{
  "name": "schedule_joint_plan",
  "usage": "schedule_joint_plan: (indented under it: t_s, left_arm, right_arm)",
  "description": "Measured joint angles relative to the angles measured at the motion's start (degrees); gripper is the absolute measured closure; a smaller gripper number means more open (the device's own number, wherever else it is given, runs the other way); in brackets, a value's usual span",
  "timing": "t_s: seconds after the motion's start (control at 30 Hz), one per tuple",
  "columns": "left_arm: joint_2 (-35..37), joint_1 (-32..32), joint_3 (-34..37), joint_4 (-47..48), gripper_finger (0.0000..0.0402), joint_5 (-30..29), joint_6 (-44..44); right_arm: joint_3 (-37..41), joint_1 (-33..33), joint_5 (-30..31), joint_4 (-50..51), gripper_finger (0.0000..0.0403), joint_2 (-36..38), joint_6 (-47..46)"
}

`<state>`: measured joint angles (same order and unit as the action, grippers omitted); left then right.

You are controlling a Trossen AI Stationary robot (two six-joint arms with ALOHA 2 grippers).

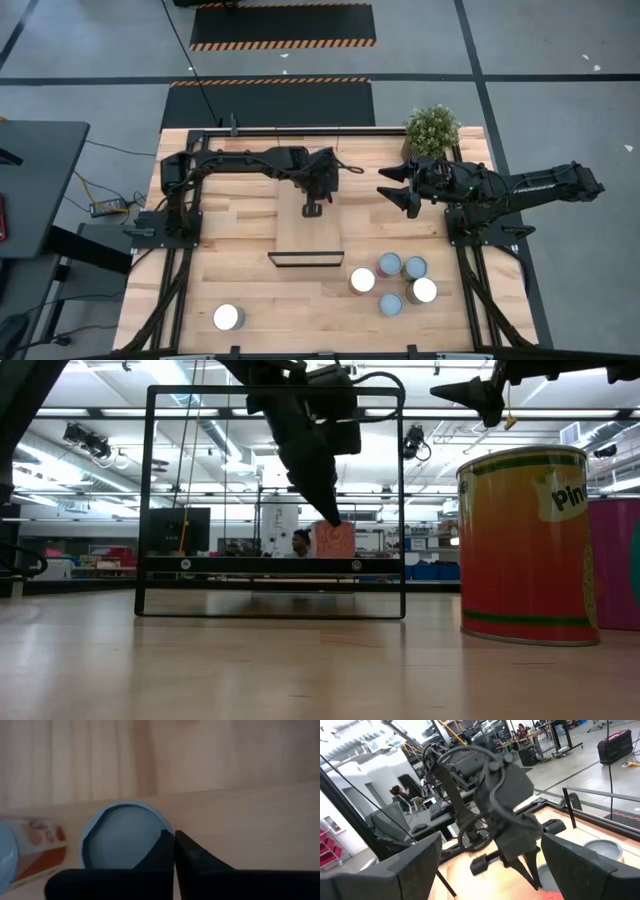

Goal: Pick and place cans onto a shelf
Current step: Put the orange can on the shelf

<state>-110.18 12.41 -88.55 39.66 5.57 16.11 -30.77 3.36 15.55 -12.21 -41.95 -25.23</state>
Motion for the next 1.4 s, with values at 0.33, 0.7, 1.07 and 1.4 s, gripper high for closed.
schedule_joint_plan:
  t_s: [0.33, 0.7, 1.07, 1.4]
  left_arm:
    - [1.1, 2.6, -2.6, 0.7, 0.0400, -7.0, -27.9]
    - [1.1, -0.7, -2.7, -0.2, 0.0401, -16.6, -58.9]
    - [-0.6, -2.3, -2.8, -1.5, 0.0401, -21.8, -69.0]
    - [-2.5, -2.3, -2.6, -1.1, 0.0361, -21.3, -66.3]
  right_arm:
    - [0.0, 0.0, 1.4, -0.7, 0.0054, -0.1, -0.2]
    - [0.0, 0.1, 1.4, -1.0, 0.0054, -0.1, 1.4]
    - [0.0, 0.1, 0.9, -1.3, 0.0054, -0.1, 1.9]
    - [0.0, 0.3, 0.4, -2.3, 0.0054, 0.0, 2.6]
